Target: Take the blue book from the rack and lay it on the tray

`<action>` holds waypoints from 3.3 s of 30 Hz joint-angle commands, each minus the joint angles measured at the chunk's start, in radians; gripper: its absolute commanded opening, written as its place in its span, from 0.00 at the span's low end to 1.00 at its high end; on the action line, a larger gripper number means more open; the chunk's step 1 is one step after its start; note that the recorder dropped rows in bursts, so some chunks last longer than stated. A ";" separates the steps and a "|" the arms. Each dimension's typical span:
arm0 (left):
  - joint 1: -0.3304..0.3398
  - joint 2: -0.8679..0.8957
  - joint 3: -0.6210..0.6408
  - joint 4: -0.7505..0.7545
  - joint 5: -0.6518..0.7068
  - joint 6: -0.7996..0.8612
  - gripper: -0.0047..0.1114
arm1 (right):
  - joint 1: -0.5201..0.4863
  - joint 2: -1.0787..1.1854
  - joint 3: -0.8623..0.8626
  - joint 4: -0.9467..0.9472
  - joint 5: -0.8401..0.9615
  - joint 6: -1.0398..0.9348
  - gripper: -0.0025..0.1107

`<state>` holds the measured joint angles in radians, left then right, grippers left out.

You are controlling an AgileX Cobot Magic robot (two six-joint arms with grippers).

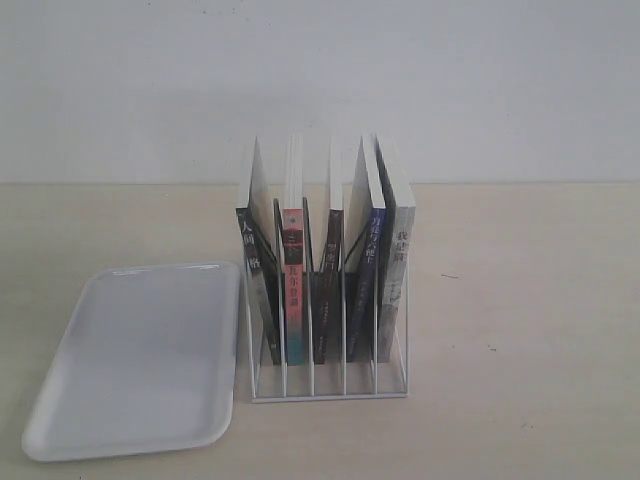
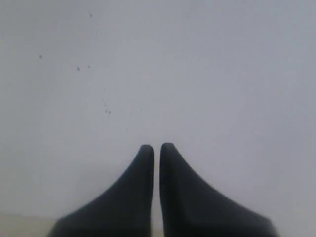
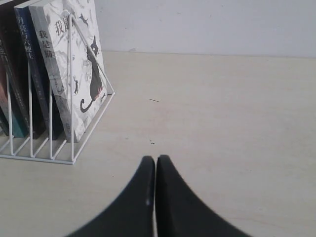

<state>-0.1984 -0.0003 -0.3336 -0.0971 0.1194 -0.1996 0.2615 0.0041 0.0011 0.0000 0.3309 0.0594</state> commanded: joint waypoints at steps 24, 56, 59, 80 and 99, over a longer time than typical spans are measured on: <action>0.003 1.258 -1.004 0.076 1.028 0.212 0.08 | -0.003 -0.004 -0.001 0.000 -0.009 -0.005 0.02; -0.232 1.639 -1.047 -0.217 0.517 0.193 0.42 | -0.003 -0.004 -0.001 0.000 -0.009 -0.005 0.02; -0.232 1.679 -1.080 -0.229 0.538 0.193 0.42 | -0.003 -0.004 -0.001 0.000 -0.009 -0.005 0.02; -0.232 1.782 -1.086 -0.229 0.521 0.200 0.42 | -0.003 -0.004 -0.001 0.000 -0.009 -0.005 0.02; -0.232 1.787 -1.152 -0.236 0.566 0.213 0.08 | -0.003 -0.004 -0.001 0.000 -0.009 -0.005 0.02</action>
<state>-0.4278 1.7888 -1.4523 -0.3257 0.6511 0.0127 0.2615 0.0041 0.0011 0.0000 0.3309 0.0594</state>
